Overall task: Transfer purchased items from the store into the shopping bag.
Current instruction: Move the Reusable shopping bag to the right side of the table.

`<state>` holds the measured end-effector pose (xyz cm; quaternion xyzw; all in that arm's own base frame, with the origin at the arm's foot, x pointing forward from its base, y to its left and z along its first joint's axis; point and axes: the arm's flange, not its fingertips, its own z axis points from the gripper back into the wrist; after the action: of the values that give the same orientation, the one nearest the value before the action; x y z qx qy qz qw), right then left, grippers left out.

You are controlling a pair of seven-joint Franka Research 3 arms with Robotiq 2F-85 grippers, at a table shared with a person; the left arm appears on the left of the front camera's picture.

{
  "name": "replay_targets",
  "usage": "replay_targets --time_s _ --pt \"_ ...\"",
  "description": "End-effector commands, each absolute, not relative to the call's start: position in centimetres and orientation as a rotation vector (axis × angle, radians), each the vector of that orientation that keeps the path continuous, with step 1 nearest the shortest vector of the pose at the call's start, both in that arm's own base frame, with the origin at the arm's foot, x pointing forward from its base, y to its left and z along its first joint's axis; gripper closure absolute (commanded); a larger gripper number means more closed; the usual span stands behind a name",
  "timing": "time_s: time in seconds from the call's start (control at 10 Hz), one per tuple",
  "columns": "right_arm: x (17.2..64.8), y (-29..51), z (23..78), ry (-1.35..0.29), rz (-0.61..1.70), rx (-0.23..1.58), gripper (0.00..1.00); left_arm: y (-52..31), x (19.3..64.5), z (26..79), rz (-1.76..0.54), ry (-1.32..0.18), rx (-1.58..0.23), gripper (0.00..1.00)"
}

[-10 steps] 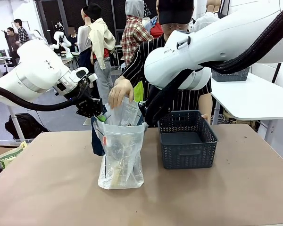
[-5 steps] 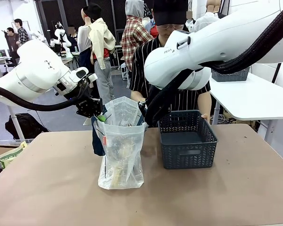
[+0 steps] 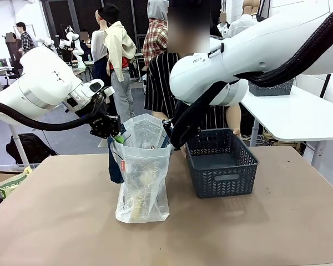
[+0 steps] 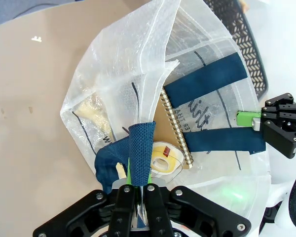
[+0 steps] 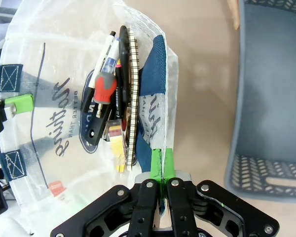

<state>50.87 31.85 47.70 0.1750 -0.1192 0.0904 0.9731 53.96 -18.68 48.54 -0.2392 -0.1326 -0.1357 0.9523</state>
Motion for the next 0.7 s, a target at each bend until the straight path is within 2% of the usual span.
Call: replay_targets --time_s 0.0,0.3,0.6 --pt "50.8 31.9 47.7 -0.237 0.175 0.365 1.00 -18.6 54.1 48.7 -0.274 -0.263 -0.480 1.00" --pt "50.9 31.8 47.7 -0.241 0.183 0.353 1.00 -19.0 54.1 48.6 -0.247 -0.253 -0.520 1.00" --pt "51.6 33.9 48.8 -0.247 0.230 0.361 1.00 -19.4 54.4 48.7 -0.151 -0.242 -0.718 1.00"
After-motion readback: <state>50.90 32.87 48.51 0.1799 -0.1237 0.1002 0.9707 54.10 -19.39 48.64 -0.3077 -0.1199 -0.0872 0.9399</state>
